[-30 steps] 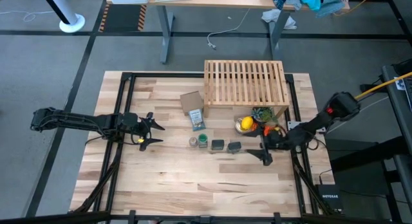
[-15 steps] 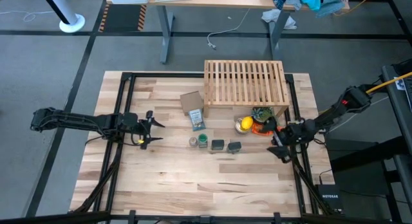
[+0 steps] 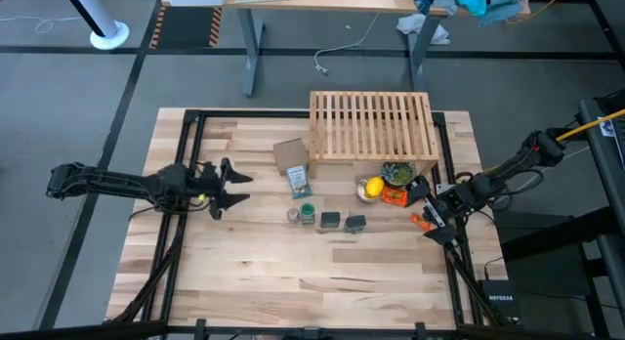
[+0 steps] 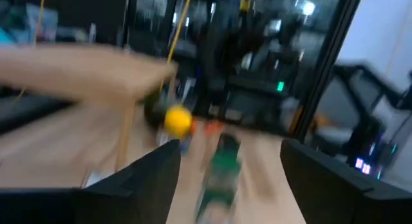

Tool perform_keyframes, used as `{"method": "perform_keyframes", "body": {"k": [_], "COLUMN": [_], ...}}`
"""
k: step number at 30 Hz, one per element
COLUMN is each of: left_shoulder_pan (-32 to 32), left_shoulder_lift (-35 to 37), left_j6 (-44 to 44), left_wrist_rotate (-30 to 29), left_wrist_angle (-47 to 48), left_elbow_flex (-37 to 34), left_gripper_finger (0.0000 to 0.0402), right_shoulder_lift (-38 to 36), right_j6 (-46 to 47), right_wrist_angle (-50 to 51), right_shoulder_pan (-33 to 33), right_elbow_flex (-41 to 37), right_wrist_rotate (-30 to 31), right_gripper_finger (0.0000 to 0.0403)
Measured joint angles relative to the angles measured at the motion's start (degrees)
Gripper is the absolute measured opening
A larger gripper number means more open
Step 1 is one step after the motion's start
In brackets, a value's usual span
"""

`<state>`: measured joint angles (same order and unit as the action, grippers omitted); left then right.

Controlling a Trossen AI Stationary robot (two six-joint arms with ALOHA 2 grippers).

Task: Shelf spices
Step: Put the green seasoning bottle on the shelf

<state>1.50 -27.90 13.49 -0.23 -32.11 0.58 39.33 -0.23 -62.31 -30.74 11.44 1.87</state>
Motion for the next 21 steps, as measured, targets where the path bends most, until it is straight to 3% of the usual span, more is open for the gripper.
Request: {"method": "perform_keyframes", "body": {"k": [7,13,17,21], "left_shoulder_pan": [-0.15,-2.35,-3.06,-3.05], "left_shoulder_lift": [-1.08,-5.22,-8.98,-12.98], "left_j6": [2.82,2.78,2.89,0.10], "left_wrist_rotate": [0.02,-0.20,-1.15,-4.30], "left_wrist_angle": [-4.84,-9.31,-13.02,-13.71], "left_elbow_flex": [0.00,0.00,0.00,0.00], "left_gripper_finger": [0.0260,0.0260,0.0260,0.0260], "right_shoulder_lift": [-3.75,-3.76,-3.74,-3.76], "right_j6": [-0.61,-6.61,-9.06,-9.09], "right_wrist_angle": [26.50,47.32,58.73,61.60], "right_shoulder_pan": [0.00,0.00,0.00,0.00], "right_elbow_flex": [11.92,23.36,28.98,30.95], "right_wrist_rotate": [0.52,0.65,5.83,12.67], "right_gripper_finger": [0.0344,0.0344,0.0344,0.0344]}}
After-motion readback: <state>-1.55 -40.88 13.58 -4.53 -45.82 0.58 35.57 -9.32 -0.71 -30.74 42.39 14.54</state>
